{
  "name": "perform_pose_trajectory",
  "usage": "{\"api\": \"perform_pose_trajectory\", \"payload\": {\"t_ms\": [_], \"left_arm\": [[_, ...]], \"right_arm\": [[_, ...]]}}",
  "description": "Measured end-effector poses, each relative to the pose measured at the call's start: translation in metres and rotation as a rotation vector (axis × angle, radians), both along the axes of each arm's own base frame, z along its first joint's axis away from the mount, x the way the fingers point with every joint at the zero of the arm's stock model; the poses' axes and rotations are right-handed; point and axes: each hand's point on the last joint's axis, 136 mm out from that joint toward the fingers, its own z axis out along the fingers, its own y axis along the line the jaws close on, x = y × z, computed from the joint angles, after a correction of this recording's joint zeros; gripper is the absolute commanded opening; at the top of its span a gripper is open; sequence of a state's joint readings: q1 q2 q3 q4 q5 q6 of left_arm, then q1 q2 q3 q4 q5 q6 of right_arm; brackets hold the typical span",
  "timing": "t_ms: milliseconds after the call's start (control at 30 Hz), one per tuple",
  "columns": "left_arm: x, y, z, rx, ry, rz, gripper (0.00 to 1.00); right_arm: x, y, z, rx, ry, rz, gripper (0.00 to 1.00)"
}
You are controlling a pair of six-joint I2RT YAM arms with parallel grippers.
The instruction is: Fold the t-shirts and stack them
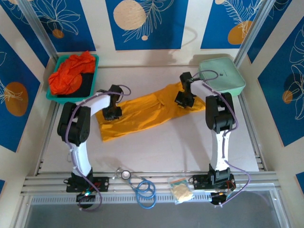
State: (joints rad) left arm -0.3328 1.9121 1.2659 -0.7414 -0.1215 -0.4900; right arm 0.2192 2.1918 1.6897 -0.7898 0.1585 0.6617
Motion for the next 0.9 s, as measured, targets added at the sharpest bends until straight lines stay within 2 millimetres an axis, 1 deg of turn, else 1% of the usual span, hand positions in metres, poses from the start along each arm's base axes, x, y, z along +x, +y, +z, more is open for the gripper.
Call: {"api": "perform_pose_trajectory", "payload": {"t_ms": [133,233,400,500,567,633,767,833,900], "left_arm": [[-0.042,-0.014,-0.001,-0.030,0.013,-0.025,0.19],[-0.069,-0.030,-0.002,-0.071,0.014,-0.044,0.19],[-0.101,-0.068,-0.003,-0.171,-0.006,-0.071,0.19],[-0.117,-0.097,-0.004,-0.243,-0.015,-0.086,0.19],[-0.125,-0.115,-0.003,-0.286,-0.016,-0.098,0.19],[-0.135,-0.136,-0.002,-0.334,-0.003,-0.116,0.20],[-0.151,-0.163,0.004,-0.401,0.034,-0.151,0.23],[-0.154,-0.174,0.012,-0.429,0.045,-0.163,0.26],[-0.151,-0.184,0.025,-0.452,0.039,-0.176,0.30]], "right_arm": [[0.035,0.001,0.001,0.014,-0.025,0.037,0.00],[0.060,0.009,0.002,0.032,-0.050,0.078,0.00],[0.098,0.028,0.004,0.085,-0.100,0.133,0.00],[0.114,0.041,0.005,0.131,-0.133,0.157,0.00],[0.121,0.048,0.006,0.169,-0.148,0.167,0.00],[0.123,0.056,0.008,0.212,-0.155,0.176,0.00],[0.121,0.068,0.014,0.277,-0.153,0.193,0.00],[0.120,0.072,0.018,0.296,-0.155,0.199,0.00],[0.119,0.072,0.026,0.300,-0.160,0.199,0.00]]}}
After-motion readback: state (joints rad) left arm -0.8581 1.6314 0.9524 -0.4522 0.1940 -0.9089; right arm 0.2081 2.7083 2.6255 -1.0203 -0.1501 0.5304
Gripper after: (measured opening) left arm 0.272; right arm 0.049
